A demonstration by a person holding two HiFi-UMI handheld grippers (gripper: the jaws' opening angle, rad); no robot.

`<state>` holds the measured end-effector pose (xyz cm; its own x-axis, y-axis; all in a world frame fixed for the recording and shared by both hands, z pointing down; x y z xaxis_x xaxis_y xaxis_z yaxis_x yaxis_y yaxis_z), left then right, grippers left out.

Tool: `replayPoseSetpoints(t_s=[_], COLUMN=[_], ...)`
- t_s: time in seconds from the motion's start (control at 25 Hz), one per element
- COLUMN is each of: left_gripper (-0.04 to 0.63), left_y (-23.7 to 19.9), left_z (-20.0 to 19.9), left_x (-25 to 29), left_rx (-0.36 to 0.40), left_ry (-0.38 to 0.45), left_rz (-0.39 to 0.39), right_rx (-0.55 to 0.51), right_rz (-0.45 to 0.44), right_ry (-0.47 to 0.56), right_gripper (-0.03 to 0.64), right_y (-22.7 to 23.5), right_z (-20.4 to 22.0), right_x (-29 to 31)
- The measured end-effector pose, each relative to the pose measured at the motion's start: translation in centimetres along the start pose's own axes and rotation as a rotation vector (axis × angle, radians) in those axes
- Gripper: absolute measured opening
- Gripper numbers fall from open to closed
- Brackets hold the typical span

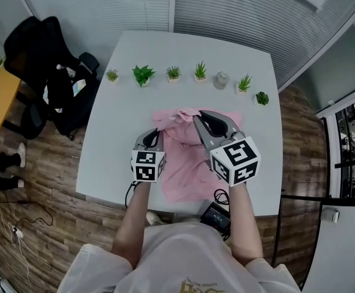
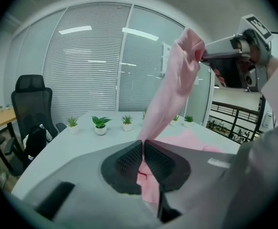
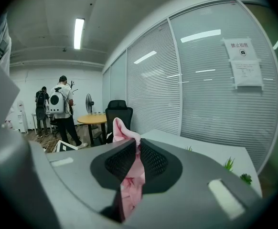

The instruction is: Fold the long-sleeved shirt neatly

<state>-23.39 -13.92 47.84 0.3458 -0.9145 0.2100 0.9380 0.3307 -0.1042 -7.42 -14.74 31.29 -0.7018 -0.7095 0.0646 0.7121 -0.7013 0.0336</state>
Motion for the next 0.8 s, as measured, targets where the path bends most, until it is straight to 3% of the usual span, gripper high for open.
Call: replayPoseSetpoints(t_s=[0.44, 0.64, 0.8], left_gripper=[0.011, 0.011, 0.011], left_y=[4.0, 5.8, 6.6], left_z=[-0.5, 0.6, 1.5], left_x=[2.2, 3.6, 4.4], left_rx=[0.095, 0.182, 0.189], left_ry=[-0.035, -0.075, -0.099], left_rz=[0.077, 0.118, 0.127], right_rx=[0.005, 0.006, 0.014], right_rz=[0.046, 0.041, 0.049], right_ry=[-0.009, -0.036, -0.063], right_gripper=[0.041, 0.041, 0.041], right_y=[6.5, 8.9, 10.5], right_z=[1.0, 2.6, 4.2], right_x=[-1.1, -1.7, -2.3])
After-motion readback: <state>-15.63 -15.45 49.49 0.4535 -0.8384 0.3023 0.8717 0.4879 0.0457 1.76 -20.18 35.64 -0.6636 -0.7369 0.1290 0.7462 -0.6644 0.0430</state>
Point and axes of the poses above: the fingertips, and each gripper's own axes: x forward along the fingers, y to its right, z out of its underside, the point moved 6 cm from there along -x, backward along the fingers, and after that the axes turned 14 degrees about y, right-handed, at the moved point
